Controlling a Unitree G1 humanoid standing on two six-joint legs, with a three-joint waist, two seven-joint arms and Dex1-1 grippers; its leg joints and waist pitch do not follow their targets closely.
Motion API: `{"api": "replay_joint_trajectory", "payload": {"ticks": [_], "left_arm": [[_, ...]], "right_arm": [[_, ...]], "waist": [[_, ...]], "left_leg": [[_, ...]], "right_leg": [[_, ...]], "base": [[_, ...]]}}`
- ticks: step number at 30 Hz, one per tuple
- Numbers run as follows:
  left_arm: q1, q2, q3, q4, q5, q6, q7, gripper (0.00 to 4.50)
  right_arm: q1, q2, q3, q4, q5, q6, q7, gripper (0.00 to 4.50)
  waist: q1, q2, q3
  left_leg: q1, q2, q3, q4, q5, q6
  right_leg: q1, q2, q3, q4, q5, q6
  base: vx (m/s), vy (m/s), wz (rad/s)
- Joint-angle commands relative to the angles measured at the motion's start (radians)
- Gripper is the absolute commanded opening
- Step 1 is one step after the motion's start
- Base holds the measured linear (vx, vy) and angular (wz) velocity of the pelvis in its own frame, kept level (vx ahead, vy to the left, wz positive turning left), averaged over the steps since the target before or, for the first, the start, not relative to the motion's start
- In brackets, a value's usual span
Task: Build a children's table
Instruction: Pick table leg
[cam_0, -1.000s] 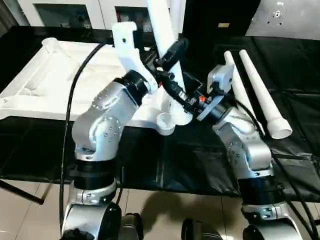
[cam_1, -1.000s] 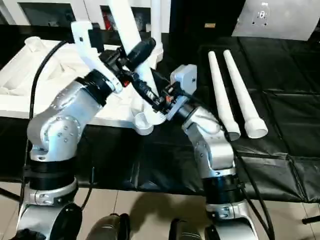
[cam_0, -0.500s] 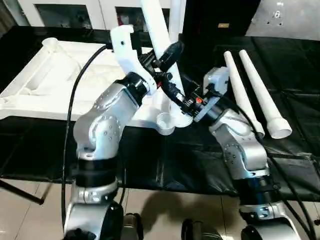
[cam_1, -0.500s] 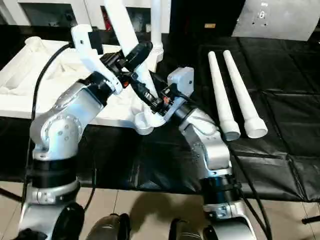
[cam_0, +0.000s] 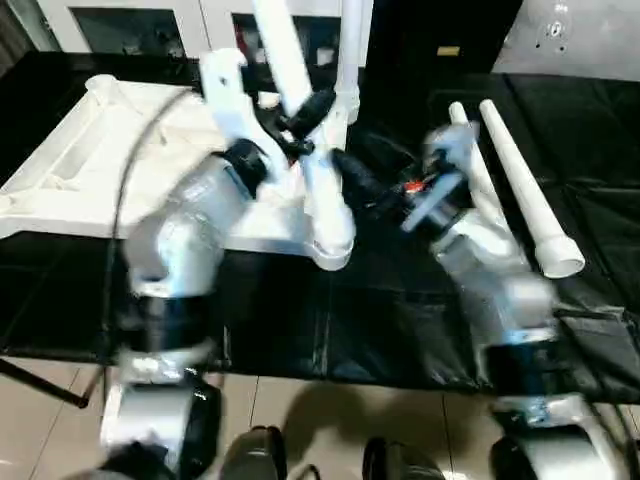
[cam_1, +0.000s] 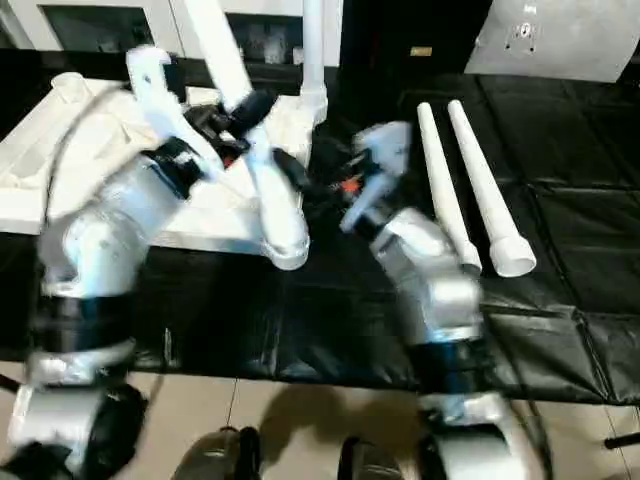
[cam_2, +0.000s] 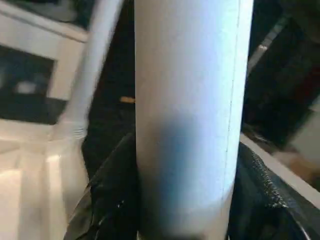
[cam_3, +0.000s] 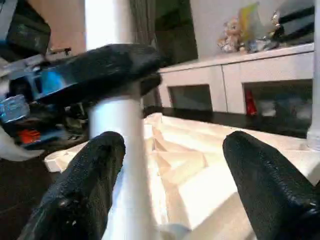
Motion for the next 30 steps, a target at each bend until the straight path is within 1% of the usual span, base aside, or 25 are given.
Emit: {"api": "replay_joint_trajectory", "payload": {"ticks": [1, 2, 3, 4, 6, 7, 8, 9, 10, 11, 13, 14, 15, 16, 17, 18, 21, 22, 23, 25, 27, 28, 29, 30], "left_arm": [[-0.022, 0.016, -0.009, -0.002, -0.038, 0.022, -0.061, 1.82], [-0.027, 0.034, -0.014, 0.000, -0.057, 0.032, -0.103, 1.82], [-0.031, 0.049, -0.021, 0.003, -0.071, 0.040, -0.140, 1.82], [-0.032, 0.052, -0.022, 0.004, -0.073, 0.042, -0.147, 1.82], [-0.041, 0.079, -0.040, 0.003, -0.096, 0.056, -0.226, 1.82], [-0.042, 0.085, -0.044, 0.003, -0.098, 0.057, -0.241, 1.82], [-0.051, 0.106, -0.063, 0.001, -0.109, 0.059, -0.301, 1.82], [-0.054, 0.114, -0.072, -0.001, -0.112, 0.059, -0.325, 1.82], [-0.057, 0.120, -0.080, -0.004, -0.116, 0.057, -0.344, 1.82], [-0.062, 0.124, -0.089, -0.011, -0.121, 0.053, -0.366, 1.82], [-0.066, 0.125, -0.092, -0.016, -0.129, 0.052, -0.382, 1.82], [-0.069, 0.127, -0.095, -0.020, -0.135, 0.053, -0.395, 1.82], [-0.070, 0.128, -0.098, -0.022, -0.137, 0.051, -0.402, 1.82], [-0.070, 0.128, -0.098, -0.022, -0.137, 0.051, -0.402, 1.82], [-0.072, 0.131, -0.100, -0.023, -0.141, 0.051, -0.411, 1.82], [-0.072, 0.132, -0.101, -0.025, -0.145, 0.052, -0.416, 1.82], [-0.071, 0.137, -0.102, -0.030, -0.153, 0.054, -0.430, 1.82], [-0.069, 0.138, -0.103, -0.033, -0.154, 0.054, -0.435, 1.82], [-0.067, 0.140, -0.102, -0.037, -0.155, 0.055, -0.437, 1.82], [-0.064, 0.145, -0.101, -0.041, -0.157, 0.055, -0.444, 1.82], [-0.065, 0.146, -0.100, -0.041, -0.160, 0.055, -0.447, 1.82], [-0.065, 0.146, -0.099, -0.041, -0.162, 0.055, -0.448, 1.82], [-0.066, 0.146, -0.097, -0.043, -0.170, 0.058, -0.451, 1.82], [-0.067, 0.147, -0.097, -0.045, -0.174, 0.059, -0.453, 1.82]], "right_arm": [[-0.020, -0.024, -0.009, -0.012, 0.040, 0.051, 0.049, 3.86], [-0.028, -0.052, -0.008, -0.009, 0.062, 0.085, 0.088, 3.92], [-0.036, -0.073, -0.007, -0.009, 0.085, 0.122, 0.114, 4.05], [-0.038, -0.076, -0.006, -0.008, 0.089, 0.129, 0.119, 4.18], [-0.056, -0.116, 0.002, -0.007, 0.126, 0.201, 0.185, 4.18], [-0.060, -0.125, 0.006, -0.006, 0.131, 0.214, 0.198, 4.18], [-0.073, -0.165, 0.034, -0.003, 0.139, 0.262, 0.258, 4.18], [-0.077, -0.187, 0.055, -0.001, 0.129, 0.269, 0.291, 4.18], [-0.079, -0.206, 0.075, 0.000, 0.120, 0.277, 0.319, 4.18], [-0.079, -0.230, 0.103, 0.000, 0.109, 0.283, 0.361, 4.25], [-0.078, -0.245, 0.123, 0.000, 0.104, 0.290, 0.385, 4.27], [-0.077, -0.252, 0.134, 0.003, 0.099, 0.294, 0.394, 4.06], [-0.078, -0.252, 0.138, 0.009, 0.095, 0.294, 0.392, 3.95], [-0.078, -0.252, 0.138, 0.009, 0.095, 0.294, 0.392, 3.95], [-0.081, -0.251, 0.140, 0.015, 0.094, 0.298, 0.391, 3.78], [-0.082, -0.251, 0.144, 0.018, 0.093, 0.299, 0.392, 3.78], [-0.087, -0.252, 0.151, 0.023, 0.094, 0.307, 0.399, 3.44], [-0.088, -0.252, 0.153, 0.025, 0.094, 0.308, 0.401, 3.44], [-0.088, -0.251, 0.153, 0.027, 0.094, 0.307, 0.401, 3.20], [-0.088, -0.248, 0.157, 0.033, 0.090, 0.305, 0.404, 3.05], [-0.088, -0.247, 0.160, 0.035, 0.088, 0.304, 0.405, 2.89], [-0.087, -0.246, 0.160, 0.035, 0.088, 0.304, 0.405, 2.89], [-0.086, -0.245, 0.162, 0.035, 0.086, 0.303, 0.405, 2.67], [-0.086, -0.244, 0.164, 0.036, 0.086, 0.303, 0.405, 2.61]], "waist": [[-0.001, 0.002, -0.117], [0.001, -0.001, -0.119], [0.002, 0.000, -0.119], [0.001, -0.003, -0.121], [0.003, 0.001, -0.122], [0.003, 0.000, -0.122], [0.004, 0.000, -0.122], [0.005, 0.000, -0.121], [0.005, -0.003, -0.121], [0.006, -0.003, -0.121], [0.005, -0.004, -0.121], [0.007, -0.006, -0.122], [0.006, -0.008, -0.122], [0.006, -0.007, -0.122], [0.005, -0.009, -0.120], [0.005, -0.008, -0.120], [0.004, -0.008, -0.118], [0.004, -0.008, -0.117], [0.004, -0.009, -0.116], [0.004, -0.007, -0.116], [0.003, -0.009, -0.116], [0.004, -0.008, -0.116], [0.003, -0.008, -0.116], [0.003, -0.008, -0.115]], "left_leg": [[0.033, 0.058, -0.023, -0.061, -0.087, 0.088], [0.033, 0.056, -0.022, -0.060, -0.084, 0.089], [0.031, 0.057, -0.023, -0.059, -0.073, 0.092], [0.032, 0.057, -0.022, -0.058, -0.070, 0.095], [0.033, 0.059, -0.023, -0.057, -0.066, 0.099], [0.033, 0.057, -0.023, -0.057, -0.068, 0.099], [0.033, 0.056, -0.024, -0.057, -0.071, 0.100], [0.034, 0.059, -0.023, -0.057, -0.076, 0.095], [0.033, 0.059, -0.023, -0.057, -0.077, 0.091], [0.033, 0.060, -0.023, -0.057, -0.079, 0.088], [0.031, 0.060, -0.022, -0.056, -0.085, 0.082], [0.030, 0.059, -0.022, -0.055, -0.080, 0.082], [0.030, 0.060, -0.022, -0.055, -0.080, 0.083], [0.031, 0.061, -0.022, -0.055, -0.082, 0.081], [0.031, 0.060, -0.021, -0.055, -0.087, 0.079], [0.032, 0.061, -0.021, -0.055, -0.091, 0.075], [0.032, 0.061, -0.022, -0.056, -0.099, 0.071], [0.032, 0.061, -0.022, -0.056, -0.101, 0.071], [0.032, 0.061, -0.022, -0.057, -0.104, 0.070], [0.032, 0.061, -0.023, -0.057, -0.099, 0.068], [0.032, 0.060, -0.022, -0.056, -0.092, 0.073], [0.032, 0.061, -0.023, -0.056, -0.092, 0.073], [0.032, 0.061, -0.023, -0.056, -0.091, 0.074], [0.032, 0.061, -0.022, -0.057, -0.094, 0.074]], "right_leg": [[0.061, -0.085, 0.048, -0.058, -0.120, -0.240], [0.064, -0.086, 0.048, -0.058, -0.122, -0.242], [0.065, -0.087, 0.049, -0.055, -0.115, -0.245], [0.065, -0.086, 0.048, -0.056, -0.112, -0.245], [0.064, -0.086, 0.048, -0.054, -0.113, -0.249], [0.065, -0.085, 0.047, -0.055, -0.116, -0.251], [0.066, -0.085, 0.046, -0.056, -0.119, -0.252], [0.065, -0.086, 0.047, -0.055, -0.127, -0.251], [0.066, -0.086, 0.047, -0.055, -0.129, -0.251], [0.067, -0.089, 0.048, -0.054, -0.131, -0.250], [0.067, -0.090, 0.049, -0.056, -0.141, -0.251], [0.069, -0.091, 0.049, -0.055, -0.139, -0.252], [0.067, -0.091, 0.048, -0.055, -0.145, -0.252], [0.066, -0.091, 0.049, -0.055, -0.149, -0.252], [0.065, -0.090, 0.049, -0.057, -0.161, -0.250], [0.064, -0.091, 0.049, -0.058, -0.173, -0.249], [0.064, -0.089, 0.049, -0.059, -0.188, -0.242], [0.063, -0.089, 0.049, -0.059, -0.192, -0.240], [0.063, -0.090, 0.049, -0.060, -0.198, -0.236], [0.063, -0.090, 0.049, -0.059, -0.194, -0.236], [0.062, -0.088, 0.049, -0.058, -0.183, -0.238], [0.062, -0.089, 0.049, -0.058, -0.185, -0.238], [0.062, -0.089, 0.049, -0.058, -0.186, -0.238], [0.061, -0.088, 0.049, -0.059, -0.187, -0.238]], "base": [[0.000, 0.000, 0.00], [0.000, 0.000, 0.00], [0.000, 0.000, 0.00], [0.000, 0.000, 0.00], [0.000, 0.000, 0.00], [0.000, 0.000, 0.00], [0.000, 0.000, 0.00], [0.000, 0.000, 0.00], [0.000, 0.000, 0.00], [0.000, 0.000, 0.00], [0.000, 0.000, 0.00], [0.000, 0.000, 0.00], [0.000, 0.000, 0.00], [0.000, 0.000, 0.00], [0.000, 0.000, 0.00], [0.000, 0.000, 0.00], [0.000, 0.000, 0.00], [0.000, 0.000, 0.00], [0.000, 0.000, 0.00], [0.000, 0.000, 0.00], [0.000, 0.000, 0.00], [0.000, 0.000, 0.00], [0.000, 0.000, 0.00], [0.000, 0.000, 0.00]]}}
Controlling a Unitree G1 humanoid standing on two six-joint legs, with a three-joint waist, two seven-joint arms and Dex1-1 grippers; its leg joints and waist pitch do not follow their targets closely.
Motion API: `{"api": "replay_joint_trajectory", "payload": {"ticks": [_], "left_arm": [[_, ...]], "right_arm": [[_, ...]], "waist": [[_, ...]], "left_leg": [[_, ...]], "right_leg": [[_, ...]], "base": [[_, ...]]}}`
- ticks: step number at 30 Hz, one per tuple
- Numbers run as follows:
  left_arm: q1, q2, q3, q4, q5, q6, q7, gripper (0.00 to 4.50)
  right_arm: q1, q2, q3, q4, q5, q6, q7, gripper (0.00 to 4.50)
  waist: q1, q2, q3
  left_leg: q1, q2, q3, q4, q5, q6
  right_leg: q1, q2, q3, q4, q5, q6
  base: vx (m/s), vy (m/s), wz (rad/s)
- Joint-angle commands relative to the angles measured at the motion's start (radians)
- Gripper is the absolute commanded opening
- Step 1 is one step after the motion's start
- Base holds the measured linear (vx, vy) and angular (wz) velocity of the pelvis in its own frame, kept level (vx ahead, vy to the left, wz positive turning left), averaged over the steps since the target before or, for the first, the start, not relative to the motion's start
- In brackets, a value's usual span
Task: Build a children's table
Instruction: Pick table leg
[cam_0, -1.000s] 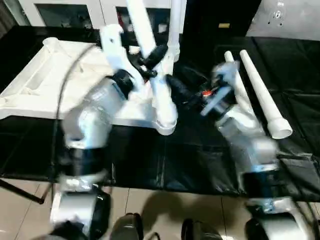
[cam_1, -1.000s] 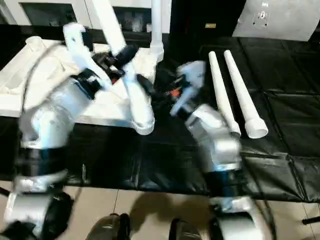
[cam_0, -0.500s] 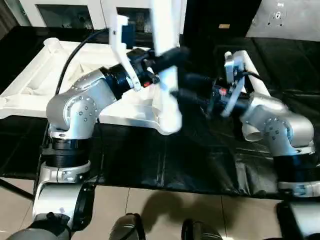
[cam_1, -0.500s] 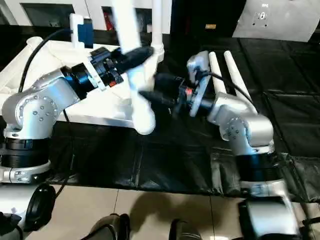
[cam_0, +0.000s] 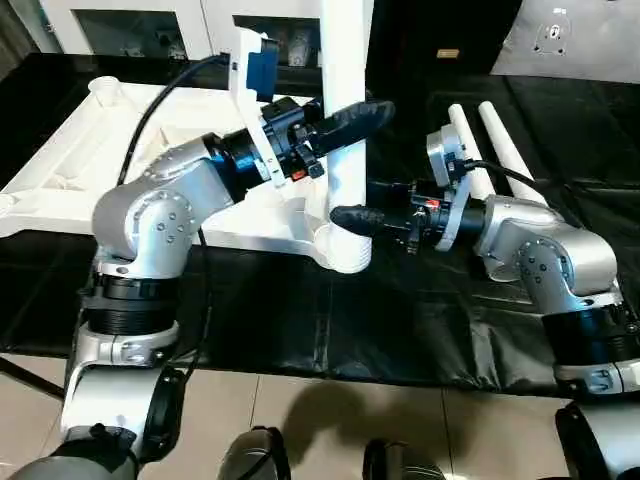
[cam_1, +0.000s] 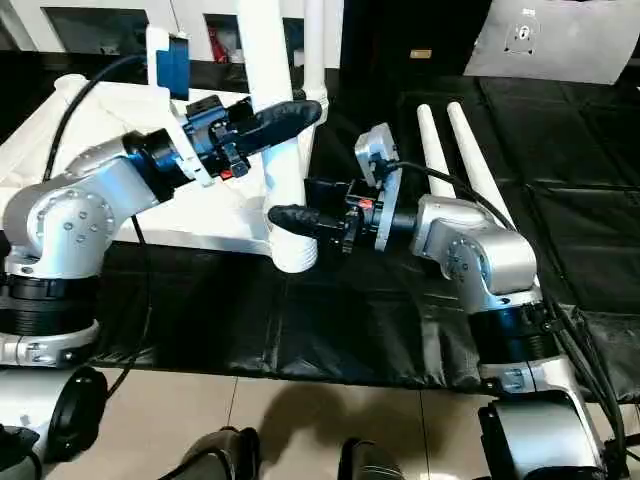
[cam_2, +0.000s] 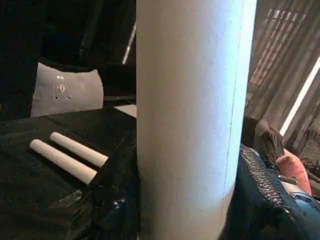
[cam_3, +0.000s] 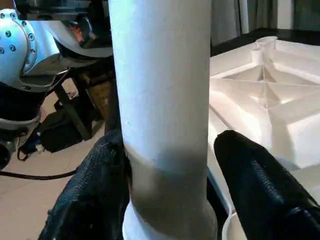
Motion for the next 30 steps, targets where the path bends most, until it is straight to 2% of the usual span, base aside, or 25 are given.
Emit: {"api": "replay_joint_trajectory", "payload": {"ticks": [1, 4, 8, 11, 12, 15, 16, 18, 20, 25, 30], "left_arm": [[-0.021, 0.004, 0.001, -0.044, -0.041, 0.009, -0.022, 1.82], [-0.023, 0.002, 0.001, -0.045, -0.043, 0.010, -0.025, 1.82], [-0.024, 0.003, -0.003, -0.043, -0.043, 0.010, -0.030, 1.82], [-0.024, 0.006, -0.006, -0.038, -0.034, 0.009, -0.026, 1.82], [-0.024, 0.015, -0.021, -0.030, 0.001, -0.008, -0.014, 1.82], [-0.028, 0.011, -0.023, -0.018, 0.021, -0.007, 0.018, 1.82], [-0.029, 0.010, -0.020, -0.017, 0.017, -0.002, 0.022, 2.17], [-0.033, 0.002, -0.009, -0.014, 0.013, 0.006, 0.043, 2.52], [-0.028, 0.005, -0.019, -0.024, 0.027, -0.009, 0.041, 2.58], [0.006, 0.004, -0.045, -0.050, 0.071, -0.037, 0.076, 3.14], [0.065, -0.028, -0.068, -0.068, 0.170, -0.094, 0.204, 3.46]], "right_arm": [[-0.005, -0.003, 0.007, 0.012, -0.016, 0.004, -0.007, 2.61], [-0.005, 0.001, 0.009, 0.013, -0.018, 0.004, -0.007, 2.24], [-0.004, 0.003, 0.010, 0.015, -0.020, 0.001, -0.010, 2.01], [-0.004, 0.006, 0.007, 0.015, -0.022, -0.003, -0.015, 1.94], [-0.003, 0.010, 0.003, 0.014, -0.024, -0.006, -0.023, 1.92], [0.002, 0.015, -0.002, 0.009, -0.025, -0.010, -0.035, 1.91], [0.003, 0.016, -0.003, 0.008, -0.025, -0.010, -0.037, 1.91], [0.008, 0.023, -0.007, -0.002, -0.028, -0.014, -0.052, 1.91], [0.011, 0.029, -0.011, -0.006, -0.029, -0.016, -0.068, 1.91], [0.022, 0.069, -0.032, -0.013, -0.047, -0.043, -0.150, 1.90], [0.048, 0.132, -0.032, -0.041, -0.077, -0.085, -0.259, 1.90]], "waist": [[0.001, -0.008, -0.115], [0.001, -0.007, -0.114], [0.001, -0.005, -0.114], [0.001, -0.006, -0.115], [0.001, -0.005, -0.115], [0.002, -0.003, -0.116], [0.001, -0.003, -0.116], [0.001, -0.004, -0.115], [0.001, -0.005, -0.115], [0.000, -0.003, -0.116], [-0.002, -0.001, -0.113]], "left_leg": [[0.032, 0.060, -0.022, -0.062, -0.096, 0.073], [0.032, 0.060, -0.023, -0.063, -0.101, 0.068], [0.033, 0.061, -0.024, -0.064, -0.104, 0.065], [0.033, 0.060, -0.023, -0.063, -0.101, 0.067], [0.033, 0.061, -0.023, -0.063, -0.103, 0.066], [0.034, 0.061, -0.024, -0.063, -0.104, 0.063], [0.033, 0.061, -0.023, -0.063, -0.101, 0.062], [0.033, 0.061, -0.023, -0.063, -0.104, 0.062], [0.033, 0.060, -0.023, -0.064, -0.105, 0.056], [0.032, 0.062, -0.024, -0.064, -0.096, 0.056], [0.032, 0.064, -0.025, -0.068, -0.115, 0.044]], "right_leg": [[0.061, -0.088, 0.049, -0.063, -0.190, -0.236], [0.061, -0.089, 0.049, -0.064, -0.198, -0.234], [0.061, -0.088, 0.049, -0.063, -0.197, -0.234], [0.061, -0.089, 0.049, -0.063, -0.186, -0.237], [0.061, -0.089, 0.049, -0.063, -0.189, -0.238], [0.061, -0.089, 0.049, -0.063, -0.189, -0.236], [0.061, -0.088, 0.049, -0.062, -0.183, -0.237], [0.061, -0.088, 0.049, -0.062, -0.179, -0.241], [0.061, -0.088, 0.049, -0.062, -0.187, -0.240], [0.060, -0.089, 0.050, -0.061, -0.173, -0.237], [0.059, -0.089, 0.051, -0.063, -0.179, -0.229]], "base": [[0.000, 0.000, 0.00], [0.000, 0.000, 0.00], [0.000, 0.000, 0.00], [0.000, 0.000, 0.00], [0.000, 0.000, 0.00], [0.000, 0.000, 0.00], [0.000, 0.000, 0.00], [0.000, 0.000, 0.00], [0.000, 0.000, 0.00], [0.000, 0.000, 0.00], [0.000, 0.000, 0.00]]}}
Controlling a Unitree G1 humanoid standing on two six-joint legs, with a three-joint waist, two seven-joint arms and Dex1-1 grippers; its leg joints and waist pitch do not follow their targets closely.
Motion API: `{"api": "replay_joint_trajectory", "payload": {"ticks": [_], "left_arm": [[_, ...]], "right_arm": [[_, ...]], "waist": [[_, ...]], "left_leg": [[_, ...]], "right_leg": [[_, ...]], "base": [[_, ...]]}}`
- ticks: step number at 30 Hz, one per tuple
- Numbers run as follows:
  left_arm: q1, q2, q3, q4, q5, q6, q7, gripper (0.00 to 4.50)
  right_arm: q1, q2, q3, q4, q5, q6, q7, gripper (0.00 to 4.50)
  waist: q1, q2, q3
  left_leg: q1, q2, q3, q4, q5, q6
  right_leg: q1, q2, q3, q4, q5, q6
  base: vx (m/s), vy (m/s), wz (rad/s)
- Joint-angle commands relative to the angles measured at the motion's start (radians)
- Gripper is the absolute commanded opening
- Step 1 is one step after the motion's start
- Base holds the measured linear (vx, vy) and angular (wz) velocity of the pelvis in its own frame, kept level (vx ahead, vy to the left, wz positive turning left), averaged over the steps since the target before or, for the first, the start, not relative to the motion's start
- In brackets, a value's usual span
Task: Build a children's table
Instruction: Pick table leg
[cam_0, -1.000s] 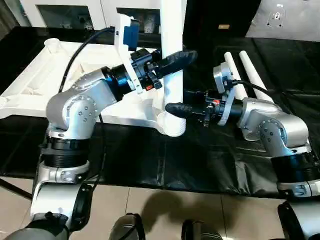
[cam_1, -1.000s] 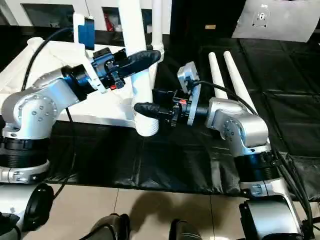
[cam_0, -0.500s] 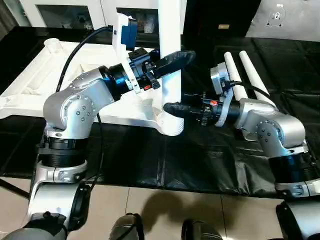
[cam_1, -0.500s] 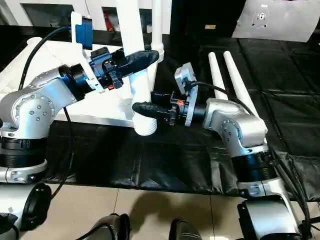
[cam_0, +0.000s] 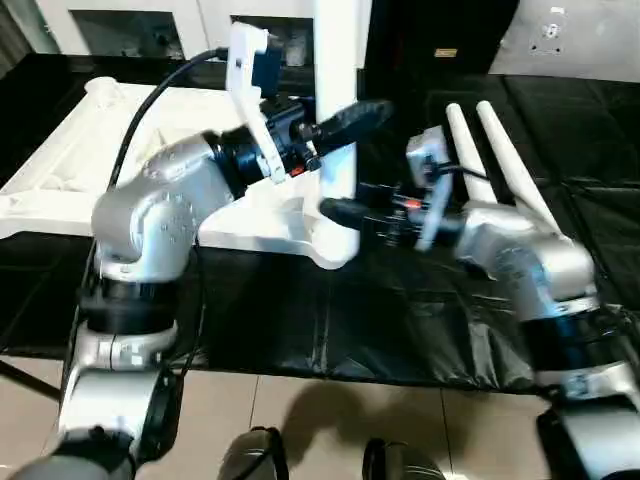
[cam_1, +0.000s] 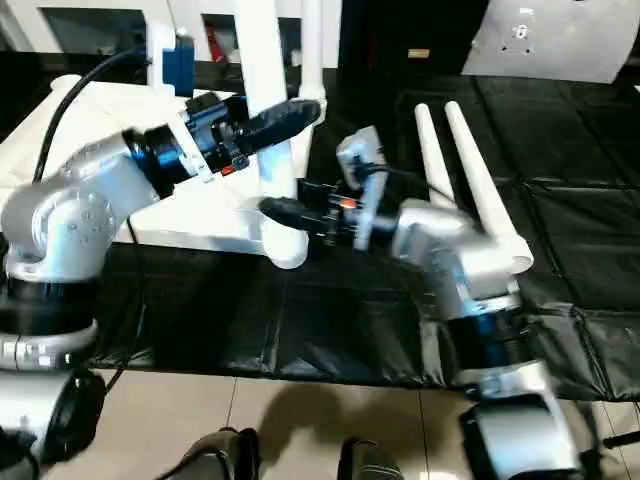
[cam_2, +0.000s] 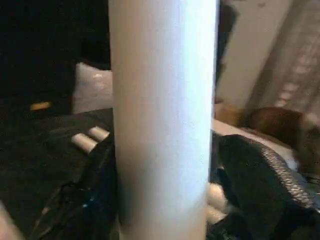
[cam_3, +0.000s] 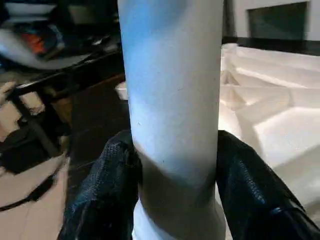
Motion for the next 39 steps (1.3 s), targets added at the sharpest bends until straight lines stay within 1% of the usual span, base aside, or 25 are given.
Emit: {"api": "replay_joint_trajectory", "payload": {"ticks": [1, 2, 3, 4, 5, 6, 7, 8, 10, 11, 13, 14, 15, 17, 18, 21, 23, 24, 25, 26, 27, 28, 30, 34, 39], "left_arm": [[0.020, -0.014, -0.021, -0.018, 0.055, -0.027, 0.062, 3.46], [0.028, -0.024, -0.023, -0.017, 0.074, -0.041, 0.088, 3.46], [0.035, -0.033, -0.028, -0.016, 0.097, -0.055, 0.116, 3.46], [0.048, -0.053, -0.027, -0.020, 0.110, -0.060, 0.157, 3.46], [0.056, -0.070, -0.019, -0.027, 0.100, -0.047, 0.175, 3.46], [0.063, -0.081, -0.017, -0.035, 0.112, -0.053, 0.203, 3.46], [0.063, -0.081, -0.017, -0.035, 0.112, -0.053, 0.203, 3.46], [0.076, -0.102, -0.017, -0.053, 0.125, -0.059, 0.245, 3.46], [0.094, -0.135, -0.017, -0.083, 0.138, -0.058, 0.300, 3.19], [0.100, -0.144, -0.019, -0.092, 0.142, -0.056, 0.314, 3.19], [0.111, -0.162, -0.024, -0.111, 0.152, -0.056, 0.338, 3.01], [0.128, -0.181, -0.032, -0.138, 0.163, -0.053, 0.365, 2.91], [0.128, -0.181, -0.032, -0.138, 0.163, -0.053, 0.365, 2.82], [0.147, -0.176, -0.062, -0.167, 0.183, -0.054, 0.370, 2.71], [0.149, -0.177, -0.063, -0.170, 0.182, -0.053, 0.372, 2.66], [0.153, -0.185, -0.062, -0.172, 0.177, -0.049, 0.375, 2.38], [0.152, -0.186, -0.066, -0.160, 0.176, -0.048, 0.369, 2.31], [0.151, -0.188, -0.067, -0.157, 0.176, -0.047, 0.369, 2.14], [0.151, -0.188, -0.069, -0.153, 0.175, -0.045, 0.366, 2.07], [0.151, -0.189, -0.072, -0.151, 0.175, -0.045, 0.365, 2.07], [0.151, -0.191, -0.076, -0.146, 0.179, -0.048, 0.365, 2.04], [0.150, -0.194, -0.079, -0.140, 0.182, -0.049, 0.367, 2.01], [0.148, -0.198, -0.082, -0.131, 0.186, -0.050, 0.372, 1.95], [0.145, -0.196, -0.083, -0.121, 0.194, -0.051, 0.380, 1.95], [0.141, -0.193, -0.069, -0.113, 0.195, -0.057, 0.385, 1.92]], "right_arm": [[0.008, 0.023, -0.022, -0.042, -0.013, -0.029, -0.053, 1.90], [0.012, 0.034, -0.022, -0.048, -0.014, -0.034, -0.066, 1.90], [0.016, 0.045, -0.022, -0.053, -0.020, -0.044, -0.082, 1.90], [0.022, 0.064, -0.022, -0.059, -0.027, -0.055, -0.108, 1.90], [0.025, 0.074, -0.023, -0.061, -0.028, -0.057, -0.122, 1.90], [0.028, 0.082, -0.022, -0.062, -0.037, -0.065, -0.138, 1.90], [0.028, 0.082, -0.022, -0.062, -0.037, -0.065, -0.138, 1.90], [0.033, 0.093, -0.018, -0.063, -0.050, -0.081, -0.165, 1.90], [0.034, 0.111, -0.024, -0.058, -0.065, -0.098, -0.207, 1.90], [0.034, 0.117, -0.027, -0.056, -0.069, -0.102, -0.219, 1.90], [0.032, 0.123, -0.029, -0.051, -0.078, -0.112, -0.233, 1.90], [0.028, 0.132, -0.036, -0.042, -0.082, -0.118, -0.253, 1.90], [0.028, 0.132, -0.036, -0.042, -0.082, -0.118, -0.253, 1.90], [0.023, 0.138, -0.043, -0.035, -0.088, -0.122, -0.269, 1.90], [0.023, 0.138, -0.042, -0.034, -0.089, -0.124, -0.271, 1.90], [0.023, 0.139, -0.039, -0.035, -0.090, -0.125, -0.275, 1.90], [0.023, 0.140, -0.036, -0.035, -0.090, -0.127, -0.273, 1.90], [0.023, 0.141, -0.035, -0.035, -0.090, -0.129, -0.272, 1.90], [0.024, 0.142, -0.034, -0.036, -0.091, -0.129, -0.272, 1.90], [0.024, 0.143, -0.033, -0.037, -0.091, -0.129, -0.272, 1.90], [0.026, 0.145, -0.031, -0.040, -0.092, -0.129, -0.271, 1.90], [0.028, 0.145, -0.026, -0.045, -0.092, -0.130, -0.268, 1.90], [0.031, 0.146, -0.020, -0.052, -0.092, -0.130, -0.264, 1.90], [0.034, 0.147, -0.018, -0.056, -0.092, -0.130, -0.263, 1.90], [0.035, 0.146, -0.018, -0.056, -0.096, -0.132, -0.263, 1.90]], "waist": [[-0.002, -0.001, -0.114], [-0.003, -0.003, -0.113], [-0.002, -0.001, -0.114], [-0.003, 0.000, -0.111], [-0.004, 0.001, -0.111], [-0.003, -0.001, -0.112], [-0.002, 0.002, -0.112], [-0.003, 0.001, -0.112], [-0.004, 0.001, -0.110], [-0.004, 0.000, -0.110], [-0.004, 0.001, -0.110], [-0.006, -0.002, -0.107], [-0.006, -0.002, -0.107], [-0.006, -0.001, -0.107], [-0.006, -0.003, -0.106], [-0.007, -0.002, -0.105], [-0.007, -0.001, -0.106], [-0.008, -0.001, -0.106], [-0.007, 0.002, -0.107], [-0.007, 0.000, -0.107], [-0.006, 0.002, -0.107], [-0.007, 0.001, -0.108], [-0.006, 0.005, -0.111], [-0.005, 0.004, -0.112], [-0.005, 0.001, -0.116]], "left_leg": [[0.032, 0.063, -0.024, -0.068, -0.120, 0.043], [0.032, 0.062, -0.025, -0.068, -0.127, 0.039], [0.033, 0.063, -0.025, -0.069, -0.128, 0.038], [0.033, 0.065, -0.026, -0.071, -0.139, 0.035], [0.034, 0.065, -0.025, -0.071, -0.144, 0.030], [0.034, 0.064, -0.026, -0.071, -0.145, 0.030], [0.033, 0.064, -0.027, -0.071, -0.142, 0.030], [0.033, 0.063, -0.026, -0.071, -0.143, 0.031], [0.031, 0.065, -0.026, -0.072, -0.144, 0.028], [0.032, 0.063, -0.025, -0.071, -0.147, 0.031], [0.030, 0.062, -0.025, -0.071, -0.149, 0.034], [0.031, 0.062, -0.025, -0.072, -0.162, 0.031], [0.031, 0.062, -0.025, -0.072, -0.162, 0.031], [0.032, 0.064, -0.027, -0.074, -0.165, 0.033], [0.032, 0.063, -0.027, -0.074, -0.165, 0.033], [0.031, 0.061, -0.026, -0.074, -0.169, 0.031], [0.032, 0.061, -0.026, -0.074, -0.171, 0.030], [0.032, 0.061, -0.027, -0.074, -0.171, 0.029], [0.032, 0.061, -0.028, -0.074, -0.171, 0.029], [0.032, 0.061, -0.027, -0.073, -0.170, 0.029], [0.031, 0.061, -0.027, -0.073, -0.170, 0.030], [0.031, 0.061, -0.027, -0.073, -0.168, 0.029], [0.032, 0.062, -0.028, -0.072, -0.163, 0.030], [0.032, 0.061, -0.027, -0.072, -0.172, 0.028], [0.030, 0.061, -0.026, -0.070, -0.151, 0.033]], "right_leg": [[0.059, -0.088, 0.050, -0.064, -0.186, -0.226], [0.059, -0.089, 0.051, -0.066, -0.198, -0.220], [0.060, -0.089, 0.050, -0.065, -0.199, -0.219], [0.057, -0.089, 0.050, -0.069, -0.212, -0.211], [0.057, -0.088, 0.051, -0.068, -0.212, -0.209], [0.057, -0.089, 0.051, -0.067, -0.208, -0.210], [0.057, -0.089, 0.051, -0.066, -0.202, -0.211], [0.056, -0.088, 0.050, -0.067, -0.200, -0.210], [0.056, -0.089, 0.051, -0.067, -0.192, -0.214], [0.057, -0.089, 0.052, -0.070, -0.198, -0.215], [0.057, -0.089, 0.051, -0.071, -0.210, -0.207], [0.056, -0.087, 0.051, -0.074, -0.234, -0.196], [0.056, -0.087, 0.051, -0.074, -0.234, -0.196], [0.054, -0.087, 0.051, -0.075, -0.241, -0.190], [0.054, -0.087, 0.051, -0.075, -0.245, -0.186], [0.053, -0.086, 0.051, -0.077, -0.252, -0.180], [0.053, -0.085, 0.051, -0.077, -0.253, -0.177], [0.053, -0.085, 0.051, -0.077, -0.247, -0.177], [0.053, -0.085, 0.051, -0.076, -0.244, -0.178], [0.053, -0.085, 0.051, -0.076, -0.237, -0.179], [0.054, -0.086, 0.051, -0.076, -0.237, -0.180], [0.054, -0.086, 0.051, -0.075, -0.233, -0.180], [0.055, -0.085, 0.050, -0.073, -0.217, -0.186], [0.056, -0.086, 0.051, -0.074, -0.217, -0.190], [0.058, -0.086, 0.051, -0.071, -0.198, -0.195]], "base": [[0.000, 0.000, 0.00], [0.000, 0.000, 0.00], [0.000, 0.000, 0.00], [0.000, 0.000, 0.00], [0.000, 0.000, 0.00], [0.000, 0.000, 0.00], [0.000, 0.000, 0.00], [0.000, 0.000, 0.00], [0.000, 0.000, 0.00], [0.000, 0.000, 0.00], [0.000, 0.000, 0.00], [0.000, 0.000, 0.00], [0.000, 0.000, 0.00], [0.000, 0.000, 0.00], [0.000, 0.000, 0.00], [0.000, 0.000, 0.00], [0.000, 0.000, 0.00], [0.000, 0.000, 0.00], [0.000, 0.000, 0.00], [0.000, 0.000, 0.00], [0.000, 0.000, 0.00], [0.000, 0.000, 0.00], [0.000, 0.000, 0.00], [0.000, 0.000, 0.00], [0.000, 0.000, 0.00]]}}
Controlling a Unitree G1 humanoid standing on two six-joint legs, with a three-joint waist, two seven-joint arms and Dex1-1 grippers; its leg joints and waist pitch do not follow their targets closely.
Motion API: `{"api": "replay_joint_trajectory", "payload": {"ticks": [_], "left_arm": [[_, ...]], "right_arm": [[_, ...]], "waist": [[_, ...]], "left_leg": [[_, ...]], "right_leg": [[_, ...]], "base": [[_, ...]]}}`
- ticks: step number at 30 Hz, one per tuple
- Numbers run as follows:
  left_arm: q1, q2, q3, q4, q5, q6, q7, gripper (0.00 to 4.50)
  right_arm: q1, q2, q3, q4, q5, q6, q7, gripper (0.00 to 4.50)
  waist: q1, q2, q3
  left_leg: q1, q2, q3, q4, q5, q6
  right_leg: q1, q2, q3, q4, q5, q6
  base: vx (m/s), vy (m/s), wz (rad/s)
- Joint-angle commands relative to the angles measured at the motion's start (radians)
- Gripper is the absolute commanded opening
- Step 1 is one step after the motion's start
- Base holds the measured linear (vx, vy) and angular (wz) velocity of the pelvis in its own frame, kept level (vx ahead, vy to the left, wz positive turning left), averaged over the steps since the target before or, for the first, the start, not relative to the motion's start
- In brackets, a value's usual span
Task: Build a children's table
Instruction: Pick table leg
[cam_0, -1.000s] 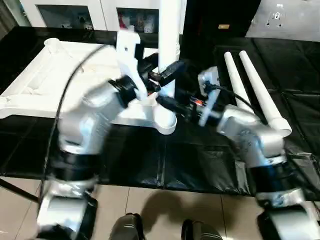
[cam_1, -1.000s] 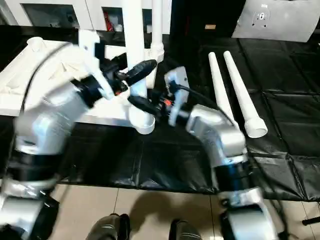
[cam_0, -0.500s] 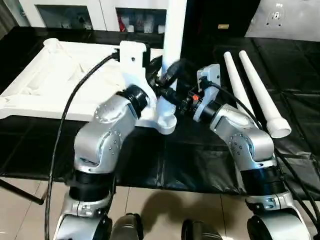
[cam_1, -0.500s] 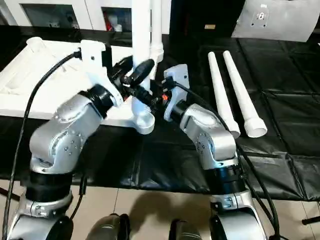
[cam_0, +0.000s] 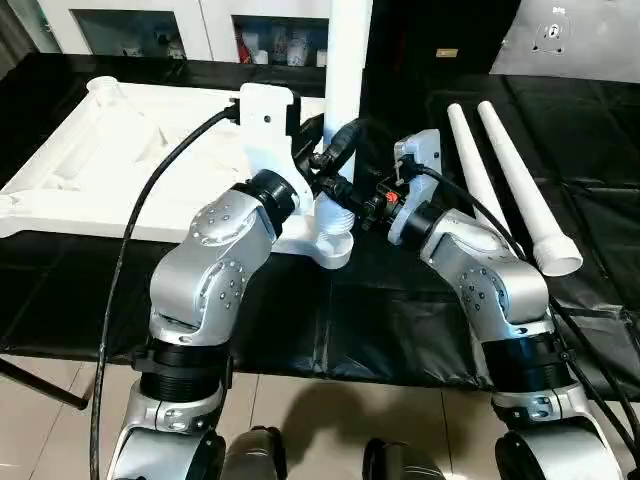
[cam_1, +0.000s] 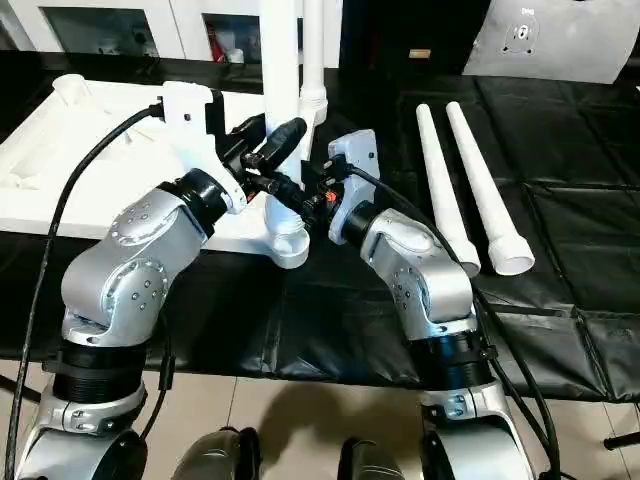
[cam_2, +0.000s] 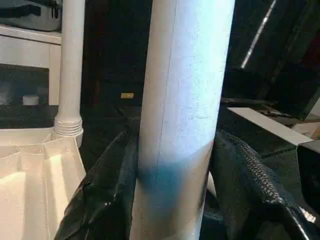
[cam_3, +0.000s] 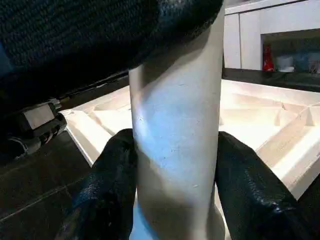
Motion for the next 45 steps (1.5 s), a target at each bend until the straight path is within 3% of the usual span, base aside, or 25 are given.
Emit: {"api": "replay_joint_trajectory", "payload": {"ticks": [1, 5, 8, 17, 20, 23, 28, 32, 38, 41, 45], "left_arm": [[-0.010, -0.001, 0.007, 0.029, 0.006, 0.004, 0.009, 1.91], [-0.029, 0.012, 0.040, 0.044, -0.009, -0.001, 0.000, 1.91], [-0.048, 0.015, 0.083, 0.059, -0.040, 0.003, -0.003, 1.91], [-0.087, 0.047, 0.167, 0.100, -0.149, 0.030, -0.072, 1.88], [-0.108, 0.082, 0.201, 0.132, -0.235, 0.075, -0.164, 1.88], [-0.116, 0.104, 0.204, 0.142, -0.265, 0.094, -0.227, 1.88], [-0.145, 0.145, 0.205, 0.165, -0.332, 0.141, -0.343, 1.88], [-0.189, 0.165, 0.222, 0.179, -0.429, 0.202, -0.418, 1.88], [-0.214, 0.155, 0.249, 0.186, -0.519, 0.263, -0.449, 1.88], [-0.211, 0.163, 0.225, 0.180, -0.500, 0.259, -0.464, 1.88], [-0.195, 0.208, 0.137, 0.167, -0.391, 0.194, -0.499, 1.88]], "right_arm": [[-0.005, 0.002, 0.011, -0.025, -0.003, -0.019, 0.010, 1.90], [-0.016, -0.006, 0.004, -0.031, 0.014, 0.010, 0.021, 1.90], [-0.028, -0.013, -0.016, -0.025, 0.032, 0.015, 0.030, 2.59], [-0.055, -0.062, -0.094, -0.027, 0.109, 0.066, 0.074, 3.35], [-0.089, -0.105, -0.158, 0.000, 0.167, 0.116, 0.098, 3.53], [-0.109, -0.125, -0.189, 0.024, 0.199, 0.137, 0.116, 3.78], [-0.128, -0.192, -0.194, 0.050, 0.253, 0.208, 0.225, 4.23], [-0.148, -0.244, -0.173, 0.067, 0.266, 0.252, 0.302, 4.25], [-0.182, -0.248, -0.211, 0.100, 0.339, 0.313, 0.339, 4.25], [-0.188, -0.252, -0.206, 0.106, 0.337, 0.319, 0.356, 4.25], [-0.185, -0.270, -0.171, 0.094, 0.319, 0.317, 0.394, 4.25]], "waist": [[-0.003, 0.001, -0.115], [-0.003, -0.003, -0.117], [-0.002, 0.000, -0.118], [-0.001, -0.001, -0.117], [0.002, -0.003, -0.112], [0.002, -0.003, -0.113], [0.005, -0.003, -0.114], [0.005, -0.005, -0.115], [0.005, -0.008, -0.112], [0.005, -0.008, -0.113], [0.007, -0.007, -0.111]], "left_leg": [[0.031, 0.061, -0.026, -0.070, -0.152, 0.033], [0.032, 0.060, -0.025, -0.069, -0.149, 0.033], [0.032, 0.059, -0.025, -0.068, -0.136, 0.036], [0.033, 0.058, -0.025, -0.066, -0.122, 0.049], [0.035, 0.053, -0.022, -0.066, -0.119, 0.057], [0.035, 0.056, -0.022, -0.066, -0.117, 0.053], [0.033, 0.055, -0.022, -0.064, -0.095, 0.067], [0.033, 0.054, -0.021, -0.062, -0.094, 0.069], [0.033, 0.054, -0.019, -0.061, -0.098, 0.069], [0.033, 0.055, -0.021, -0.061, -0.091, 0.073], [0.036, 0.059, -0.023, -0.065, -0.100, 0.069]], "right_leg": [[0.057, -0.087, 0.051, -0.070, -0.202, -0.196], [0.058, -0.086, 0.050, -0.069, -0.203, -0.195], [0.058, -0.086, 0.050, -0.066, -0.190, -0.200], [0.058, -0.084, 0.049, -0.065, -0.176, -0.204], [0.057, -0.084, 0.049, -0.066, -0.191, -0.214], [0.056, -0.084, 0.048, -0.066, -0.201, -0.210], [0.061, -0.085, 0.048, -0.063, -0.175, -0.224], [0.062, -0.086, 0.047, -0.062, -0.175, -0.236], [0.062, -0.086, 0.047, -0.064, -0.197, -0.243], [0.062, -0.085, 0.046, -0.064, -0.193, -0.238], [0.059, -0.085, 0.047, -0.068, -0.227, -0.212]], "base": [[0.000, 0.000, 0.00], [0.000, 0.000, 0.00], [0.000, 0.000, 0.00], [0.000, 0.000, 0.00], [0.000, 0.000, 0.00], [0.000, 0.000, 0.00], [0.000, 0.000, 0.00], [0.000, 0.000, 0.00], [0.000, 0.000, 0.00], [0.000, 0.000, 0.00], [0.000, 0.000, 0.00]]}}
